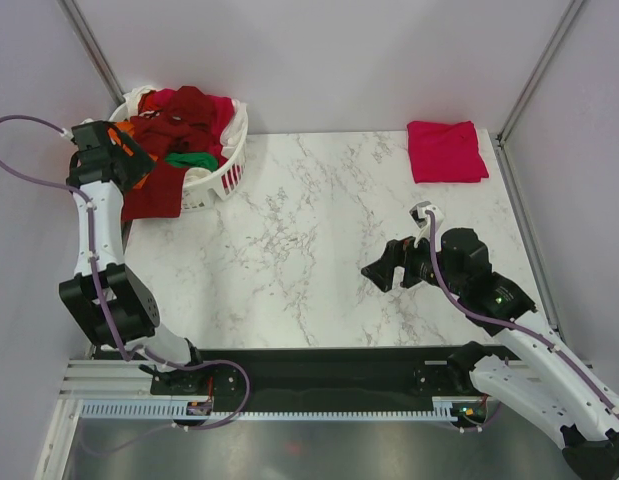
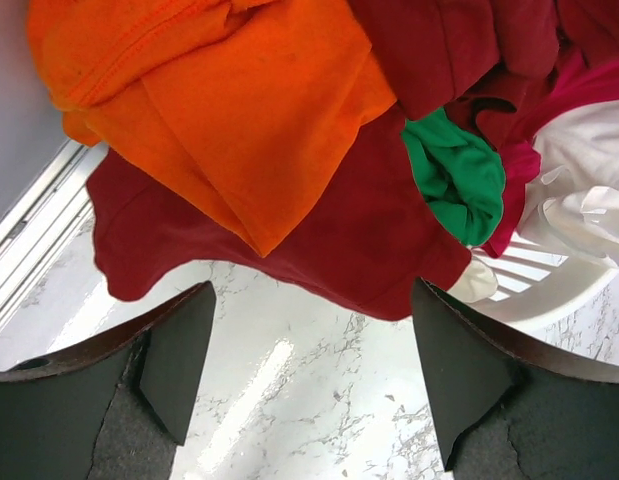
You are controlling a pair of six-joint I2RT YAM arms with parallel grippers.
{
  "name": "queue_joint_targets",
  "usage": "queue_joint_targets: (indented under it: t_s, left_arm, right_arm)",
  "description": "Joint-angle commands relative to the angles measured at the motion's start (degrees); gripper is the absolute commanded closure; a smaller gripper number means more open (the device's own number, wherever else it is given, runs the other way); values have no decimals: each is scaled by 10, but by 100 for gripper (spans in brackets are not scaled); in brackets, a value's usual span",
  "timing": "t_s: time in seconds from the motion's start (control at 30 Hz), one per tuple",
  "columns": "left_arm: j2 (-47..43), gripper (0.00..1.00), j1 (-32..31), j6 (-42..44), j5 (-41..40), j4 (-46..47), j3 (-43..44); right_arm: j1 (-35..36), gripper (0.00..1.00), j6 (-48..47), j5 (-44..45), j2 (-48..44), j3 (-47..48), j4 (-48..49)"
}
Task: Fold and stack the t-shirts
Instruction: Grab the tshirt from the pile
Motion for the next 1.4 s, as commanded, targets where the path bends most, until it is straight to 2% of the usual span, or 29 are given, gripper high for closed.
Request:
queue_joint_targets:
  t_s: [0.0,0.23,0.53,0.83,1.0,1.23,1.37]
  left_arm:
    - [18,14,3,-20,19,30,5]
    - [36,18,2,-36,-14,33,-14]
    - [53,22,3,-38,-11,50,-17]
    - [75,34,2,-39,-29,63,8]
    - [80,49,3,-38,-30,64,35]
    - [76,56,2,-31,-40,64,45]
    - [79,71,3,-23,-44,64,47]
  right_arm:
    - [2,2,-12,17,-7,6,-3]
    - [3,2,-13,27,-2,7,-3]
    - [3,2,-14,39,0,4,-3]
    - [3,2,-14,49,6,2,-3]
    - [3,2,-14,48,12,1,-3]
    - [3,2,-13,50,15,1,-3]
    - [3,2,-14,52,21,0,-3]
